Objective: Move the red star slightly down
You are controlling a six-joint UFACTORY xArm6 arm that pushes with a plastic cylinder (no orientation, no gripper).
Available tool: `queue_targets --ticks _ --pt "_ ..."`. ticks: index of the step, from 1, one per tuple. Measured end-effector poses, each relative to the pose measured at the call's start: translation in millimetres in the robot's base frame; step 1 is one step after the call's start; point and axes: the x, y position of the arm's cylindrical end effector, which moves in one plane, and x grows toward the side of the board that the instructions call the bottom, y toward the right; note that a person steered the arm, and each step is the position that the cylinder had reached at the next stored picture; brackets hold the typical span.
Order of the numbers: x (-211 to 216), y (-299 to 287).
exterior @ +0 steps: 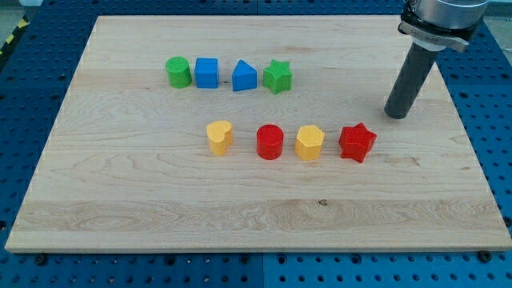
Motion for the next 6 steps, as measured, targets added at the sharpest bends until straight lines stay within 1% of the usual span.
queue_targets --ticks 1,2,3,4,5,6 --pt "0 0" --pt "1 -36" --pt "13 -102" --pt "32 -95" --pt "45 -66" --pt "69 -64"
